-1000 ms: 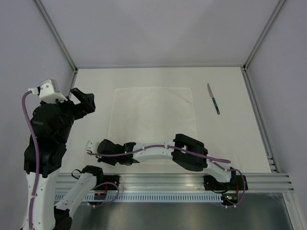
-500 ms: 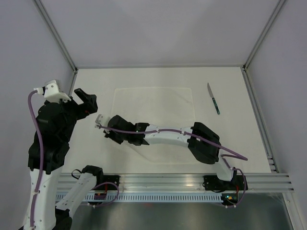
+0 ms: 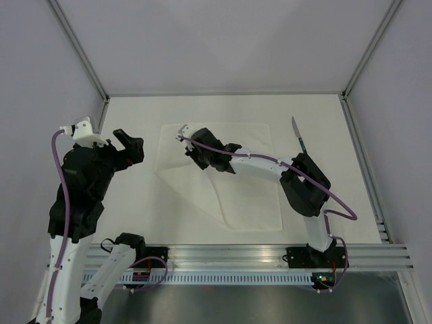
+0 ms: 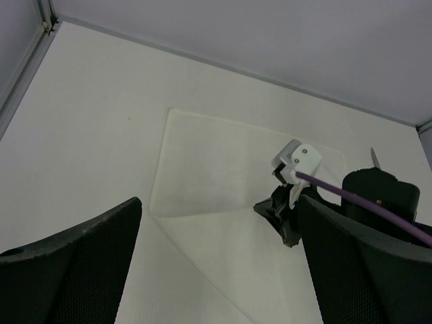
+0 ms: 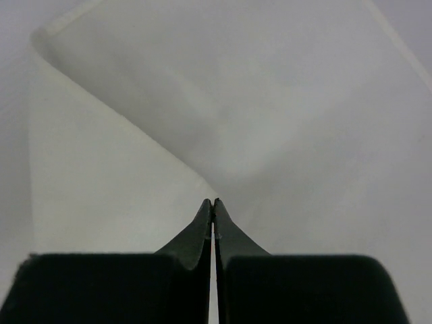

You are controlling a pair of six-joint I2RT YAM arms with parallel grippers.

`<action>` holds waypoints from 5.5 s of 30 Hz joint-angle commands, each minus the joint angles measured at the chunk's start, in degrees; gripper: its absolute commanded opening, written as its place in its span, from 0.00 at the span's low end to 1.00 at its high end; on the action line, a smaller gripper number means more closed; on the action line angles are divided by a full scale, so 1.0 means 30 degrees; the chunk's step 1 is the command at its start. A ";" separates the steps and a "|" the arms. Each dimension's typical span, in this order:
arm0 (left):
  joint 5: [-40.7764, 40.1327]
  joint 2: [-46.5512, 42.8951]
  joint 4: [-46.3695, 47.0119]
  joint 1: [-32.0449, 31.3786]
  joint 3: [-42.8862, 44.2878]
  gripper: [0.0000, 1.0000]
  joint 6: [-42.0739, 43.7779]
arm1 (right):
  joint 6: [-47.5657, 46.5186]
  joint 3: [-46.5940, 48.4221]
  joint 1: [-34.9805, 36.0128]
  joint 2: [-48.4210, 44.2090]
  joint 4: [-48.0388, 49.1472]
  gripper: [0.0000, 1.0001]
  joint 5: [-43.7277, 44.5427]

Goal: Fold the napkin, place the utensils inside, and roll it up
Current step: Fold the napkin at the center of the board.

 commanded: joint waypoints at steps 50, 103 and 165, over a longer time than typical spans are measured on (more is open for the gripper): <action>0.1788 -0.0967 0.3051 0.0057 -0.5492 1.00 0.0105 | -0.0817 0.1812 -1.1071 0.0604 0.1867 0.01 0.0703; 0.1847 -0.1172 0.3109 0.0057 -0.5785 1.00 0.0105 | 0.0062 0.0994 -1.1218 -0.2704 0.0665 0.00 -0.1729; 0.1993 -0.0966 0.3167 0.0086 -0.6020 1.00 -0.0012 | -0.0817 0.0201 -1.3620 0.0163 0.1516 0.00 -0.0059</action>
